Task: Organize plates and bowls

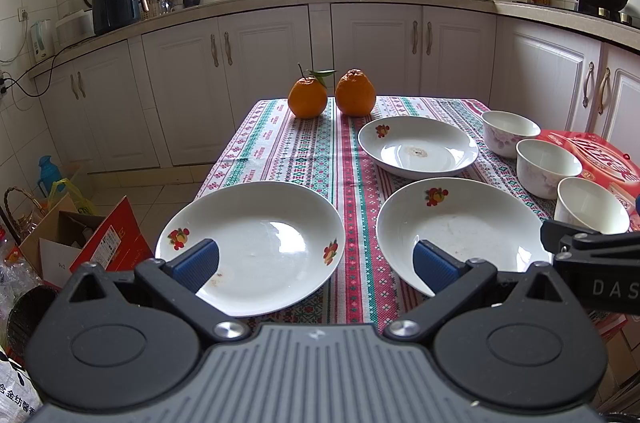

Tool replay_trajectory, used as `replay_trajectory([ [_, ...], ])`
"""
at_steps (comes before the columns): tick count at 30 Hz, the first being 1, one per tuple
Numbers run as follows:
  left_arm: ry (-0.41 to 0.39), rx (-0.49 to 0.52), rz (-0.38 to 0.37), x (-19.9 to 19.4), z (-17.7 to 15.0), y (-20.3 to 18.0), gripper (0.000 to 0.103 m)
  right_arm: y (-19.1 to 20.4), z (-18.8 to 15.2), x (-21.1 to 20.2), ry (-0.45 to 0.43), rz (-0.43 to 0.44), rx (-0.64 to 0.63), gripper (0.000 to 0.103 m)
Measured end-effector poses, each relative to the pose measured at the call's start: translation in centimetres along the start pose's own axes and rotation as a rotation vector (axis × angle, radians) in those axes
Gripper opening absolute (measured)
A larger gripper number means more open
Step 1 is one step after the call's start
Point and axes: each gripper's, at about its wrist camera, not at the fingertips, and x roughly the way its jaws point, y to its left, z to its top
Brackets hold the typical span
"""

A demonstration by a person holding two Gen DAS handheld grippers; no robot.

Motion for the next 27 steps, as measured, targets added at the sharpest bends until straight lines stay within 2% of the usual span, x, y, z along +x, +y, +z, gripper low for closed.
replay_trajectory([
  [27,0.001,0.000,0.000,-0.03,0.04,-0.04,0.102,-0.08,0.05,-0.09,-0.002,-0.003,-0.001,0.103],
])
